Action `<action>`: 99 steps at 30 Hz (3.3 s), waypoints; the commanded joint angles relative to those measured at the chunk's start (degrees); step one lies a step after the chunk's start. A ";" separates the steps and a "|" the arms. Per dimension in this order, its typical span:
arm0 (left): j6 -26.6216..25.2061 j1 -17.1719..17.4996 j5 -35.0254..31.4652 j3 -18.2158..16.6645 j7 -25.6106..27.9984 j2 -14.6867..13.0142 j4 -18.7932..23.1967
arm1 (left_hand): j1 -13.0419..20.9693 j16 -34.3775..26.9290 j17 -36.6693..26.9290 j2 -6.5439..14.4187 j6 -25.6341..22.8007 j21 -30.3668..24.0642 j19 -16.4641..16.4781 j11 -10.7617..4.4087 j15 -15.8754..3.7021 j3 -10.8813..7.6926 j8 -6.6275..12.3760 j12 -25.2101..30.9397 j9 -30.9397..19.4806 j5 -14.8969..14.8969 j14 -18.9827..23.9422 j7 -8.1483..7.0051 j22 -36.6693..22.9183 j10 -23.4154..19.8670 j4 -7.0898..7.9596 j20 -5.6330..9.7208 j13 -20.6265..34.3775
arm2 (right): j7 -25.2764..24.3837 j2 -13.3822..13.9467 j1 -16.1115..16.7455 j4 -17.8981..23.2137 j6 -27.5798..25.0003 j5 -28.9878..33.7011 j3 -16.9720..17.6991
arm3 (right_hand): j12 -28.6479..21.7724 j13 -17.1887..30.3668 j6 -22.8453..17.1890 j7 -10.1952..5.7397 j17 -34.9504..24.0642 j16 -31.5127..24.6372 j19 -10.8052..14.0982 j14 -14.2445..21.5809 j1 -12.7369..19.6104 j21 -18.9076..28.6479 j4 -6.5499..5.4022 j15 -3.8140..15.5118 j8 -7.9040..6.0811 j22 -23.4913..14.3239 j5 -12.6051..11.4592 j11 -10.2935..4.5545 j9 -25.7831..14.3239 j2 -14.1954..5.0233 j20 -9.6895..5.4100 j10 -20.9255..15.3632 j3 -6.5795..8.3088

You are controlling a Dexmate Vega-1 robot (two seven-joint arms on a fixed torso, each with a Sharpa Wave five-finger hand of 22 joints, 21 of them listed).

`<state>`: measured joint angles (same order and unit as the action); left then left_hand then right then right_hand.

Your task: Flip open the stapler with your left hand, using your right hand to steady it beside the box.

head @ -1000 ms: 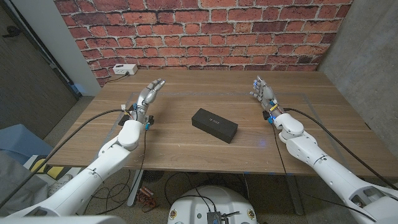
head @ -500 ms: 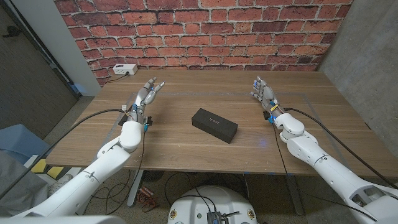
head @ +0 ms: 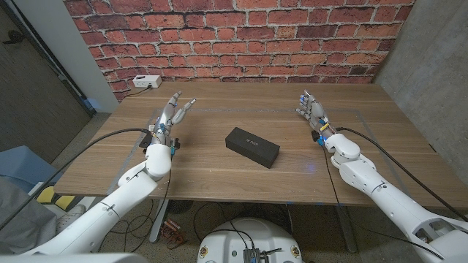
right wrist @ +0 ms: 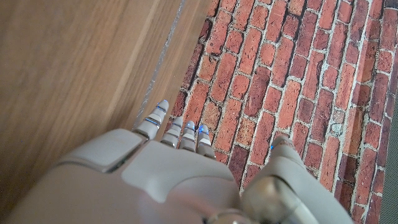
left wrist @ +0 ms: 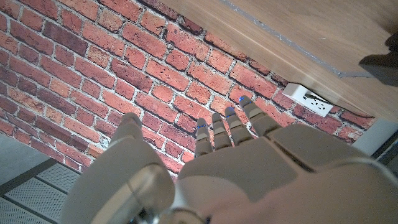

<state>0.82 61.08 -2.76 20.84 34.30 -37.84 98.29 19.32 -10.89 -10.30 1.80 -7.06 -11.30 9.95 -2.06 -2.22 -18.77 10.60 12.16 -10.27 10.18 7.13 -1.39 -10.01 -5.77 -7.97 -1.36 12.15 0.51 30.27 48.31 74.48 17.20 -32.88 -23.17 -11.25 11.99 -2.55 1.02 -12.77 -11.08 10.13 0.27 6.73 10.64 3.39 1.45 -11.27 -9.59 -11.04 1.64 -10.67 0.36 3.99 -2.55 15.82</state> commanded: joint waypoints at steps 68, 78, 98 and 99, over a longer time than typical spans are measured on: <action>-24.45 5.58 -9.96 -1.34 8.54 -4.27 8.79 | 3.88 -0.93 -0.03 -3.43 -4.02 -1.34 7.21 0.29 -2.16 0.28 0.63 1.67 -0.47 0.38 7.32 0.86 -0.24 -4.11 -1.20 -0.13 0.81 | 0.60 -1.26 -0.12 -3.12 2.18 -0.94 0.58 | -0.33 -0.35 -0.07 -0.04 0.59 -0.73 -0.06 0.03 0.32 0.25 0.72 -0.06 -0.02 -0.20 -0.15 0.34 -0.16 -0.78 -0.09 -0.23 -0.22; -27.50 6.81 -10.75 -1.80 10.84 -3.56 10.32 | 4.28 -1.02 -0.03 -3.59 -4.33 -1.26 7.63 0.08 -2.39 0.28 0.69 1.78 -0.40 0.38 8.32 1.37 -0.25 -4.80 -1.06 -0.91 0.77 | 0.52 -1.04 0.05 -2.66 1.85 -1.06 0.68 | -0.31 -0.38 -0.11 -0.09 0.64 -0.71 -0.13 -0.04 0.30 0.22 0.78 0.07 -0.03 -0.19 -0.13 0.17 -0.16 -0.76 0.06 -0.23 -0.28; -30.80 7.35 -11.55 -2.61 13.58 -2.75 10.12 | 4.11 -2.10 0.03 -6.58 -10.11 -2.39 17.30 -0.33 -5.21 2.05 1.68 3.79 -0.46 0.69 18.88 -0.60 -0.12 -13.95 0.20 -0.44 0.67 | 1.29 -1.62 -0.60 -4.50 2.41 -1.35 0.60 | -0.34 -0.43 -0.25 0.05 0.73 -0.77 -0.11 0.08 0.30 0.23 0.89 0.03 -0.06 -0.19 -0.13 0.47 -0.15 -0.84 0.01 -0.35 -0.33; -31.24 7.22 -11.90 -2.49 13.91 -2.67 10.05 | 3.85 -1.69 0.02 -6.78 -9.70 -1.85 16.41 -0.47 -5.08 2.28 1.38 3.62 -0.49 0.79 18.38 -1.17 -0.15 -13.89 0.34 -1.38 0.67 | 1.22 -1.61 -0.57 -4.45 2.35 -1.45 0.68 | -0.34 -0.44 -0.28 0.03 0.73 -0.78 -0.10 0.10 0.29 0.24 0.89 0.02 -0.07 -0.19 -0.13 0.46 -0.15 -0.84 0.03 -0.36 -0.34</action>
<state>-28.70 68.34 -13.86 18.40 46.86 -40.78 108.65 23.93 -12.53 -10.13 -4.48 -16.58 -13.75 26.84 -2.36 -2.65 -16.88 11.93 15.51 -10.53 10.63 25.51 -1.92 -9.99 -19.13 -7.80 -1.64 12.78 1.49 28.88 47.97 70.67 19.35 -34.02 -22.54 -11.25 11.46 -2.55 1.02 -11.98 -11.52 10.13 0.28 7.04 10.64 3.82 1.44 -11.26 -9.61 -11.04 1.75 -10.68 0.05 3.99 -2.66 15.38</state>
